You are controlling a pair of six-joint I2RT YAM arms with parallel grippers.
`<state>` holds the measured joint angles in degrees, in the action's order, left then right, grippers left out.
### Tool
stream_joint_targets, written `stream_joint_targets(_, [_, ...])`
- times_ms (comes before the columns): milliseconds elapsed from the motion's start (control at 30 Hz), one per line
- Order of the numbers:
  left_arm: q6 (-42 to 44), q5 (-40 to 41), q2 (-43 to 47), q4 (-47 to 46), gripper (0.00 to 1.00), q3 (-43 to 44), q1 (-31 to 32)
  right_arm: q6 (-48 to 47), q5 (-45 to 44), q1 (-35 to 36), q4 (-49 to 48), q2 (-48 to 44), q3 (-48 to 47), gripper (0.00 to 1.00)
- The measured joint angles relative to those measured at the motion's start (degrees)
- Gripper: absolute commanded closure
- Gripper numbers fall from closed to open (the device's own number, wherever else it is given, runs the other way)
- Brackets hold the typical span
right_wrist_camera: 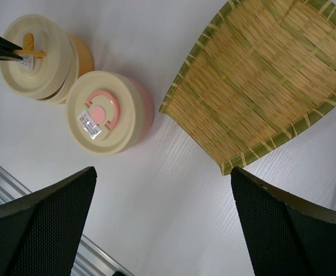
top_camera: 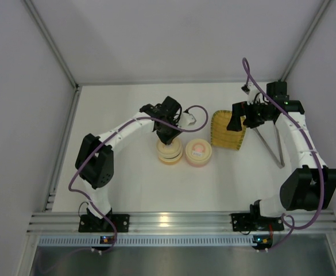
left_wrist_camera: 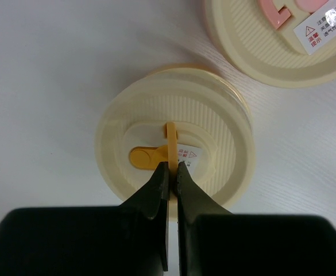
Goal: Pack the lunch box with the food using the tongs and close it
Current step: Close the box lid on the packing box.
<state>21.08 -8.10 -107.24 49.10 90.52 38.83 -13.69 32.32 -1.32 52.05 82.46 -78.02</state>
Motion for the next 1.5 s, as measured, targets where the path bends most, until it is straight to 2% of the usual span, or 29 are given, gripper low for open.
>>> stream_joint_targets(867, [-0.5, -1.3, 0.0, -1.5, 0.99, -2.1, 0.9, 0.0, 0.7, 0.0, -0.1, 0.0, 0.0, 0.01])
stream_joint_targets(967, [-0.5, -1.2, 0.0, -1.5, 0.87, -2.1, 0.9, 0.0, 0.8, 0.0, -0.1, 0.0, 0.0, 0.01])
stream_joint_targets(1000, [-0.5, -1.2, 0.0, -1.5, 0.81, -2.1, 0.9, 0.0, 0.8, 0.0, -0.1, 0.0, 0.0, 0.01])
stream_joint_targets(1033, [-0.6, -1.2, 0.0, -1.5, 0.68, -2.1, 0.9, 0.0, 0.8, 0.0, -0.1, 0.0, 0.0, 0.01])
stream_joint_targets(1133, [-0.9, -1.3, 0.0, -1.5, 0.56, -2.1, 1.0, 0.0, 0.8, 0.0, -0.1, 0.0, 0.0, 0.01])
stream_joint_targets(1267, [-1.2, -1.2, 0.0, -1.5, 0.49, -2.3, 1.0, 0.0, 0.8, 0.0, -0.1, 0.0, 0.0, 0.01])
stream_joint_targets(1500, [-1.3, 0.9, 1.5, -1.1, 0.48, -2.7, 1.0, 0.0, 0.8, 0.0, -0.1, 0.0, 0.0, 0.01])
